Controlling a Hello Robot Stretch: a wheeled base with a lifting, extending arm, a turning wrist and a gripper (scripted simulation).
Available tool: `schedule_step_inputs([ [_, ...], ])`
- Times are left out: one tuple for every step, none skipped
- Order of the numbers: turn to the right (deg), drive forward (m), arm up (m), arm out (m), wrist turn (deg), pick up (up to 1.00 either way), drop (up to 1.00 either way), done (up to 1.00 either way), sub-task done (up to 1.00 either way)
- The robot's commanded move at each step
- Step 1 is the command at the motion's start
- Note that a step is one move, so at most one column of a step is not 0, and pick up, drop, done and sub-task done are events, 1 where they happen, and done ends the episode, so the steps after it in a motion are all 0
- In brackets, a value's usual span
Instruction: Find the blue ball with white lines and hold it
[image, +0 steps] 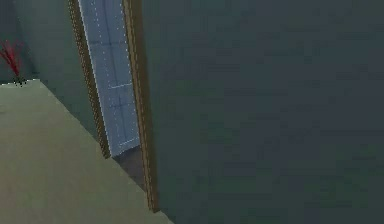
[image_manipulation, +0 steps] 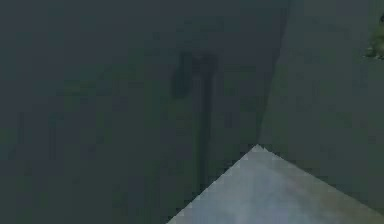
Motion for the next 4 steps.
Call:
schedule_step_inputs([
  [-42.0, 0.00, 0.00, 0.00, 0.0, 0.00, 0.00, 0.00, 0.00],
  [0.0, 1.00, 0.00, 0.00, 0.0, 0.00, 0.00, 0.00, 0.00],
  [0.0, 0.35, 0.00, 0.00, 0.0, 0.00, 0.00, 0.00, 0.00],
  [45.0, 0.00, 0.00, 0.00, 0.0, 0.00, 0.00, 0.00, 0.00],
])
